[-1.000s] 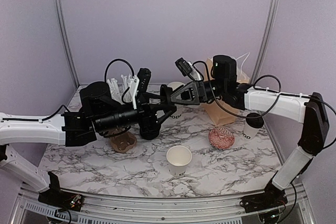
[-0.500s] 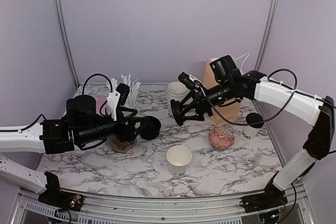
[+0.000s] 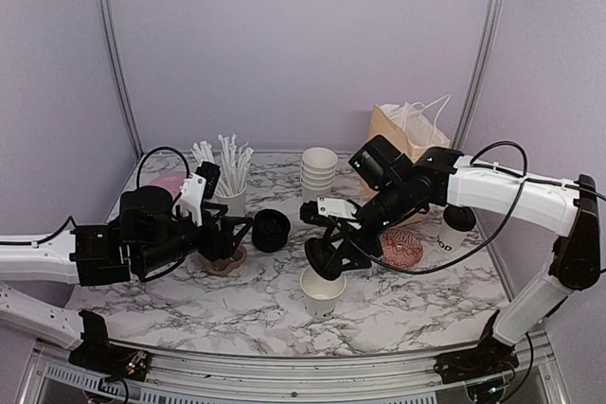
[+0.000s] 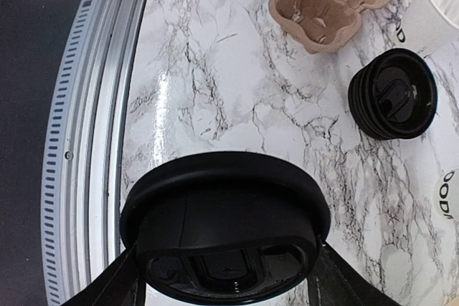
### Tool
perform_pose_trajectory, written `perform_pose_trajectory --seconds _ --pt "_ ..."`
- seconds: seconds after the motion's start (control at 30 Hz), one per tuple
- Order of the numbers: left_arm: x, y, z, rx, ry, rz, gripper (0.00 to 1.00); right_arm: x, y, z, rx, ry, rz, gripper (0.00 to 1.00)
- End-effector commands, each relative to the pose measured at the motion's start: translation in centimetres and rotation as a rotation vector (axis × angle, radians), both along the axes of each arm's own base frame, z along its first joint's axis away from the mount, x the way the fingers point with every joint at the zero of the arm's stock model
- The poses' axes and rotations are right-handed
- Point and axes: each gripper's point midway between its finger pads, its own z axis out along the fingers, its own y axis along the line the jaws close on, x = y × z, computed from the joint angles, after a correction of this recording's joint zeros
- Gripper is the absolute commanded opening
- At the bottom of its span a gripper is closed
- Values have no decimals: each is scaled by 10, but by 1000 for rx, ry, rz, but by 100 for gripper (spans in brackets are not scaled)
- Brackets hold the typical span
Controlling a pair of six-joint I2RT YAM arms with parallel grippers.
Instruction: Pack the takeout coffee
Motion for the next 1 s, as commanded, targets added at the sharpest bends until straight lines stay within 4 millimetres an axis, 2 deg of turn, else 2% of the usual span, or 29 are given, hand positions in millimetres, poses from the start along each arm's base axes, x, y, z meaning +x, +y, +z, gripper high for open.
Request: perform_pose_trajectory --seconds 0.0,0.37,0.7,0.97 --pt "2 6 11 -43 -18 29 69 1 -4 -19 -94 -47 15 67" --pt "1 8 11 -58 -25 25 70 -2 -10 -29 -162 -37 23 67" --pt "1 4 10 -51 -22 17 70 -6 -7 -3 -131 -31 32 66" --pt "1 3 7 -49 -15 14 70 -7 -7 -16 -151 -12 36 66"
